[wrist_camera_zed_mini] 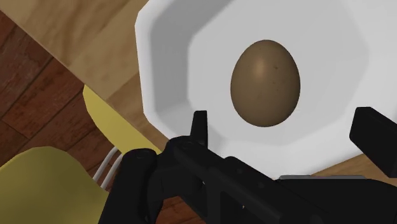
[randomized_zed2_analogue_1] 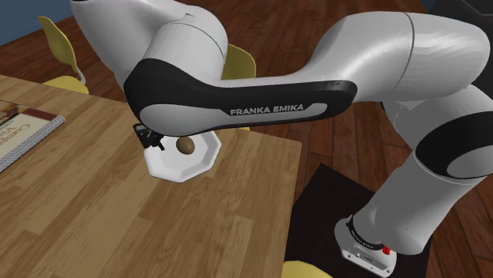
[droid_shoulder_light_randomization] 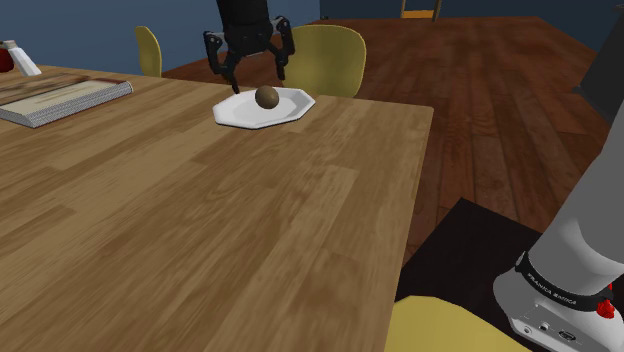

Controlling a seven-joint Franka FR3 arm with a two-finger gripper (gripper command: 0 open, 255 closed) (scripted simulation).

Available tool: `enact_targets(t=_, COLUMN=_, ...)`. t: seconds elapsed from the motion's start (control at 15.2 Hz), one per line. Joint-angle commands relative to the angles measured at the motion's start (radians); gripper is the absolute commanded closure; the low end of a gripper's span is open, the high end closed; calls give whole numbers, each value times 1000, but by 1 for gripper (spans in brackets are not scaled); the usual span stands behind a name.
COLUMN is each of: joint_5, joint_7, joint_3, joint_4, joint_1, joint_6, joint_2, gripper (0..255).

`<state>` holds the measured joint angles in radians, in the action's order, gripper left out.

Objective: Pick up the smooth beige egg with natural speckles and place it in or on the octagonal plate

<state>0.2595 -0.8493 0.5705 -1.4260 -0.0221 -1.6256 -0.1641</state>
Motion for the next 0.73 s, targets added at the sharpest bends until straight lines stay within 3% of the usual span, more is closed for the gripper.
enact_targets(t=0.0, joint_5=10, joint_7=-1, joint_3=5, joint_4=72, joint_1=-13, joint_6=60, joint_2=-16, gripper=0)
enact_targets(t=0.13, joint_5=27, joint_7=-4, joint_3=11, joint_4=164, joint_1=-34, joint_6=132, joint_2=-41, gripper=0)
enact_targets(t=0.66, joint_5=27, joint_7=-4, joint_3=11, joint_4=164, joint_1=-34, joint_6=132, joint_2=-41, gripper=0)
